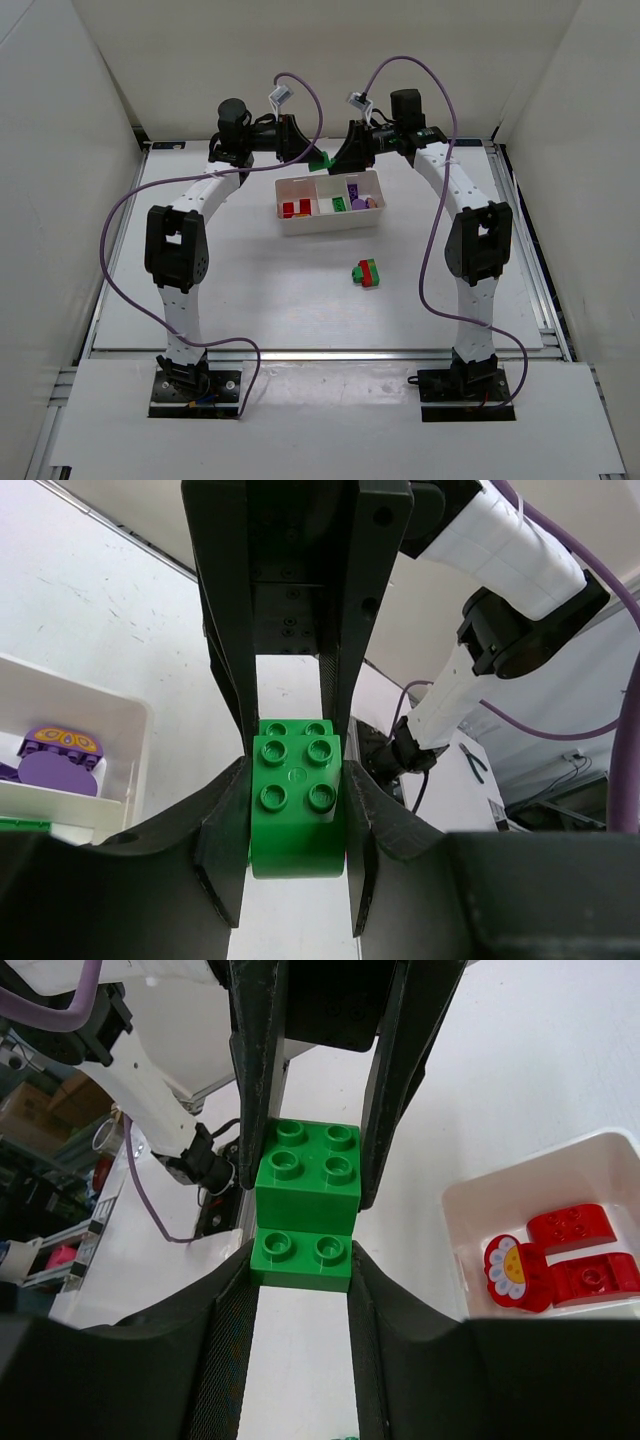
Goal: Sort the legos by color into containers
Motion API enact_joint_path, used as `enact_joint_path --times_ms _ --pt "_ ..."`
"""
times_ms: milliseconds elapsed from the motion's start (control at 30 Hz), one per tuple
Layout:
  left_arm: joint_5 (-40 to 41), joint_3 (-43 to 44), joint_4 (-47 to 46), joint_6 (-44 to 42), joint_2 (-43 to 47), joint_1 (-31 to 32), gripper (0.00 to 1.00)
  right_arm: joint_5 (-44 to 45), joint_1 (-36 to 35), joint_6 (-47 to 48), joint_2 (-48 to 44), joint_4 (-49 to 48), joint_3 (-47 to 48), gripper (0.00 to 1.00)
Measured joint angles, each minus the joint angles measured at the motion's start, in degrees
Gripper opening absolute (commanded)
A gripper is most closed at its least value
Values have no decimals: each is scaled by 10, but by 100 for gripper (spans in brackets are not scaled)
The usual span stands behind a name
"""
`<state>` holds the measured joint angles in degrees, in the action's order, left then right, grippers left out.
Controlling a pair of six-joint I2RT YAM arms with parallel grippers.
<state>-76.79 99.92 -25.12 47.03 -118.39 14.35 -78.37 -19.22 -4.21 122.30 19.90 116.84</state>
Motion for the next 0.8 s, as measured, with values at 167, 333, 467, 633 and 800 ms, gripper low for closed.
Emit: enact_joint_path --times_ms 167,333,467,633,800 --pt "11 0 2 -1 0 0 10 3 1 10 0 3 0 0" --pt "16 18 20 -6 -4 0 10 4 1 17 0 7 0 0" --pt "26 47 38 -11 -13 -1 10 1 2 23 0 15 3 0" --pt "73 79 42 -28 -23 -23 10 -23 0 36 0 44 4 0" --pt "91 82 43 -35 -23 -40 10 -28 -1 50 0 62 4 0"
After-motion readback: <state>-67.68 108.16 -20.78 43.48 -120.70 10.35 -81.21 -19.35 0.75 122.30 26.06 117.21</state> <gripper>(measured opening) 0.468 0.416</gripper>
